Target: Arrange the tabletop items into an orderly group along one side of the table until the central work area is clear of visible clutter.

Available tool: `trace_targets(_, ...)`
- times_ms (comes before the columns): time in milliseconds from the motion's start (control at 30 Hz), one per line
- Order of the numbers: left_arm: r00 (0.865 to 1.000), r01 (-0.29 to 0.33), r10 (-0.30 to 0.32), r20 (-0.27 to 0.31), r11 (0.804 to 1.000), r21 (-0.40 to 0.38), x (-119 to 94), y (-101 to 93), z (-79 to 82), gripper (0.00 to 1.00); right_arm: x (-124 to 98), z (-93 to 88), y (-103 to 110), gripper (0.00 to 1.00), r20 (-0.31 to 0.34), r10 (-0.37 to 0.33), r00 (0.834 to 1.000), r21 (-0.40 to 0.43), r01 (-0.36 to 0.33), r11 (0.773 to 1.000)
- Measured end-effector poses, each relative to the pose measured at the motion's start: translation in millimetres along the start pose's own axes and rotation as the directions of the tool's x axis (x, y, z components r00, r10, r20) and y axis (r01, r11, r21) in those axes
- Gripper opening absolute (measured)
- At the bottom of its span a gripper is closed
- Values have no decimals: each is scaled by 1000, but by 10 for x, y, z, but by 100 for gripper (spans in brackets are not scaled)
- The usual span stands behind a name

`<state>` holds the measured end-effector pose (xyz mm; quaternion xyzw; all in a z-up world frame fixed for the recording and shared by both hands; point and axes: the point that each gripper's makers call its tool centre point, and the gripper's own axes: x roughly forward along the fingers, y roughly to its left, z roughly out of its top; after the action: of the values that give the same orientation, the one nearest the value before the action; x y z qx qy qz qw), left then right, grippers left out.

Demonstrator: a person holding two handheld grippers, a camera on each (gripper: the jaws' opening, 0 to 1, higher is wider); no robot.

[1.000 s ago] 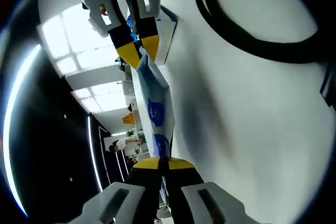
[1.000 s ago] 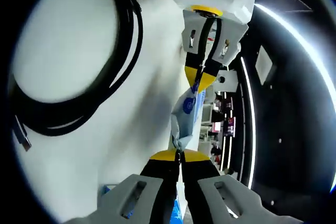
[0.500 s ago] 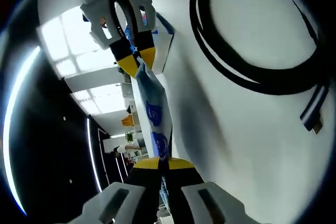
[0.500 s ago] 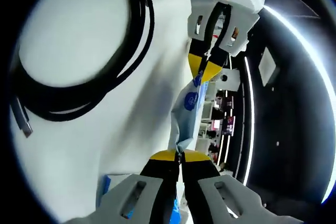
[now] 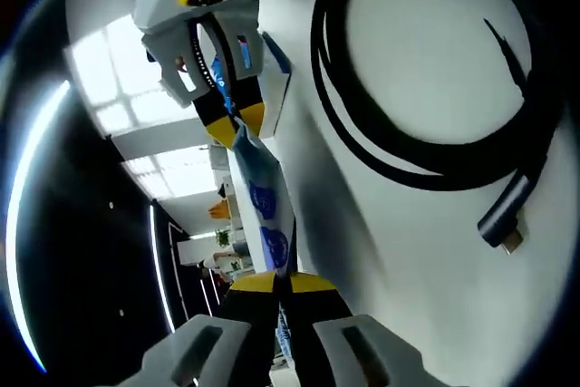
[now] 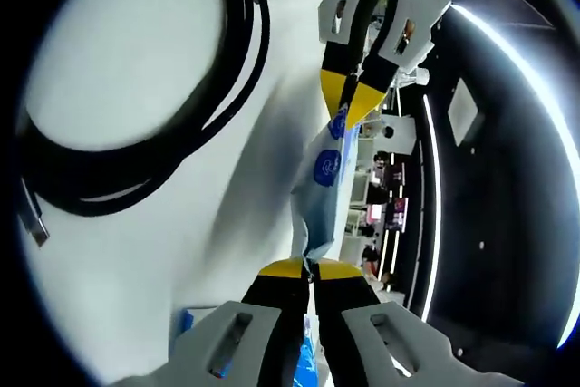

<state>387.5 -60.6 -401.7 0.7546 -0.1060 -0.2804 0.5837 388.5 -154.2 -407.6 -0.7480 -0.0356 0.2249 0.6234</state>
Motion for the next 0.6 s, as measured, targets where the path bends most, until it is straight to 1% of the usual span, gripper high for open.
trace_targets(33, 1000, 1, -1, 0, 1000, -2, -7, -8, 0, 0, -7, 32, 0, 0, -1, 0, 1000, -2, 0, 1000)
trace_targets(233, 1000, 9, -9, -6, 1000, 0, -27, -51, -29, 0, 34, 44, -15, 0, 3, -2, 1000, -2, 2, 1000)
trace_targets(400, 1000, 14, -14, -13, 1000, -6, -48, -82, -73, 0, 71, 96, -24, 0, 5, -1, 1000, -5, 1, 1000)
trace_targets(600, 1000, 23, -23, -16, 1000, -12, -40, -120, -82, 0, 137, 82, -14, 0, 6, 10, 1000, -3, -10, 1000)
